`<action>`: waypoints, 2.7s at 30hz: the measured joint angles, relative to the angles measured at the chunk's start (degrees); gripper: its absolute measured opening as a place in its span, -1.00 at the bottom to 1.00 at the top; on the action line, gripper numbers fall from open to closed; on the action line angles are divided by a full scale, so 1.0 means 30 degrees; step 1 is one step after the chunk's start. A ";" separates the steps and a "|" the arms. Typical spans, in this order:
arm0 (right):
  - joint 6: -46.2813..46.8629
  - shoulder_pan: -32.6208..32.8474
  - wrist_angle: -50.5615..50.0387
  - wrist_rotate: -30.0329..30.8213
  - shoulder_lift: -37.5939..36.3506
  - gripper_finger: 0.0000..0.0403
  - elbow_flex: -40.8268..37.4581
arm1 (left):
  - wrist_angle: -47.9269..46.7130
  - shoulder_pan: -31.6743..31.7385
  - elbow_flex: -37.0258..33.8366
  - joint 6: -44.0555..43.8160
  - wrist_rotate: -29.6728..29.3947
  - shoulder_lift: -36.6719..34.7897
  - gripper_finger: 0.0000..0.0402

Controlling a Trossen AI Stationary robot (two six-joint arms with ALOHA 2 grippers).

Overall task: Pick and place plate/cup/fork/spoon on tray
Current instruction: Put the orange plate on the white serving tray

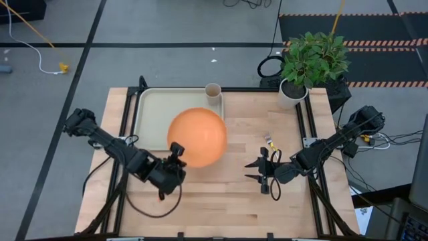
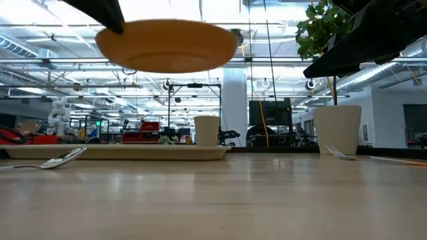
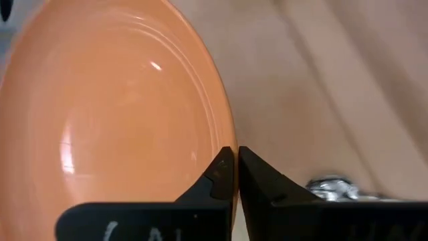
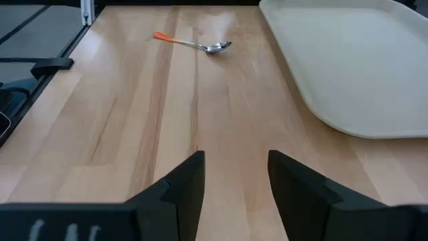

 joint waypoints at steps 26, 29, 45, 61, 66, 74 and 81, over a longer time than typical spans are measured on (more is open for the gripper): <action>0.0884 -0.0003 0.0925 0.2329 0.0000 -0.22 0.0007 | 0.3497 0.5450 -0.5898 -0.1897 0.0462 0.0007 -0.95; 0.0878 -0.0003 0.0922 0.2334 0.0000 -0.22 0.0007 | 0.4777 0.6355 -0.6867 -0.1423 0.1039 0.0015 -0.92; 0.0740 -0.0001 0.0911 0.2327 0.0000 -0.22 0.0007 | 0.9111 0.8905 -0.9184 0.0311 0.2708 0.0022 -0.97; 0.0820 0.0005 0.0911 0.2319 0.0000 -0.22 0.0007 | 1.1544 0.9982 -1.0470 0.1205 0.3685 0.0022 -0.93; 0.0820 -0.0003 0.0911 0.2319 0.0000 -0.22 0.0007 | 1.1658 0.9980 -1.0470 0.1451 0.3677 0.0022 -0.87; 0.0820 -0.0003 0.0911 0.2276 0.0000 -0.22 0.0007 | 1.2741 0.9973 -1.0470 0.1647 0.4400 0.0022 -0.94; 0.0820 -0.0002 0.0911 0.2268 0.0000 -0.22 0.0007 | 1.2763 0.9972 -1.0470 0.1189 0.4435 0.0022 -0.76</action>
